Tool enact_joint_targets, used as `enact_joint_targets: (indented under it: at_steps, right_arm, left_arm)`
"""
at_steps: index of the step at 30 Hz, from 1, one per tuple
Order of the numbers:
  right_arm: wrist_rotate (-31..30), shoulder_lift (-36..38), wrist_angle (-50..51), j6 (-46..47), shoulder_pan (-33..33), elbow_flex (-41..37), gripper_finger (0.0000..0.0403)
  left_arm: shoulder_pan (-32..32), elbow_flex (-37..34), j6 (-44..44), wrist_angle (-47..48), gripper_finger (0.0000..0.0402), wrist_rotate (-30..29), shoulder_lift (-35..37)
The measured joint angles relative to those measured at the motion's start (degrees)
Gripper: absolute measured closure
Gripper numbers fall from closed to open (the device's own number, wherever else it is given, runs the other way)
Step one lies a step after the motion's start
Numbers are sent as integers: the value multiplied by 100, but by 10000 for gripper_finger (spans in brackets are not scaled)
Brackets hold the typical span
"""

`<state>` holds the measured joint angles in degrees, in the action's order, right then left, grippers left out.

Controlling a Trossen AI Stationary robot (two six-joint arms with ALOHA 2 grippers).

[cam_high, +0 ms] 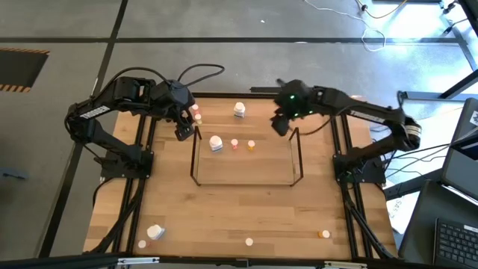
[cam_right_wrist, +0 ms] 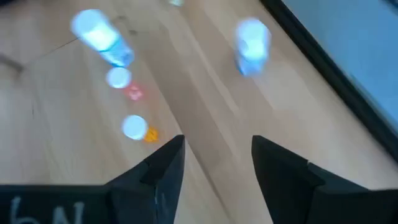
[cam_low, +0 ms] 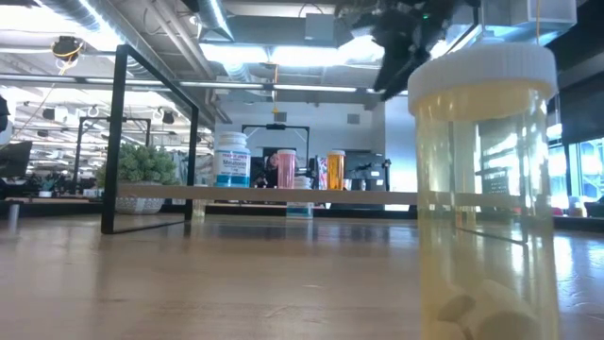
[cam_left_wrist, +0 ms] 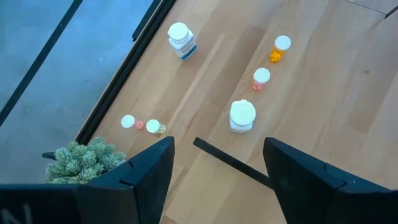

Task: Pick and place medicine bottles onto shelf by color
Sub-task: Put the top right yellow pill bottle on the shelf

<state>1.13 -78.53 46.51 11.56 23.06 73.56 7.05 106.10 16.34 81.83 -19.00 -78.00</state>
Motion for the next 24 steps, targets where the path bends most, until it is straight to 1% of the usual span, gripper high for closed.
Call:
enact_joint_targets:
  at_steps: [2, 7, 9, 13, 14, 16, 18, 22, 24]
  right_arm:
    - [-5, 153, 360, 338, 157, 2, 216]
    - [-88, 409, 1036, 462, 419, 0, 216]
    - [-447, 418, 1263, 845, 479, 0, 216]
    - [-1429, 416, 1751, 1630, 713, 0, 216]
    - [-1547, 410, 1842, 1786, 797, 0, 216]
    - [-1603, 407, 2019, 2074, 1032, 0, 216]
    - [-1605, 399, 2141, 2174, 1302, 0, 216]
    - [-1579, 326, 2231, 2087, 1865, 0, 216]
    - [-1406, 241, 2222, 1959, 2142, 0, 216]
  left_arm:
    - [-1, 0, 0, 1, 160, -2, 0]
    - [11, 0, 0, -43, 160, -7, 0]
    - [11, 0, 0, -95, 160, -11, 0]
    - [11, 0, 0, -267, 160, -12, 0]
    - [11, 0, 0, -288, 160, -10, 0]
    - [9, 0, 0, -325, 160, -10, 0]
    - [11, 0, 0, -329, 160, -10, 0]
    - [11, 0, 5, -331, 160, -10, 0]
    - [11, 0, 7, -335, 160, -10, 0]
